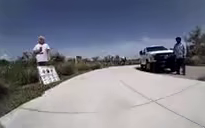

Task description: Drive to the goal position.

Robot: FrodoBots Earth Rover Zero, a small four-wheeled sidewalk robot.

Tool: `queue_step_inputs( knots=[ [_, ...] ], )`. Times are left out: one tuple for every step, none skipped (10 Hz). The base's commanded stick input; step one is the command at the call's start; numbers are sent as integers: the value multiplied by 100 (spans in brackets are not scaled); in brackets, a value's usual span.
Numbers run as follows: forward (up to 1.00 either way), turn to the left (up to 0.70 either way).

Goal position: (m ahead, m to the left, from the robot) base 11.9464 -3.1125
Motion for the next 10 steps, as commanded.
queue_step_inputs(
  knots=[
    [85, 0],
    [85, 0],
    [85, 0],
    [85, 0],
    [85, 0],
    [85, 0],
    [85, 0],
    [85, 0],
    [85, 0],
    [85, 0]
  ],
)
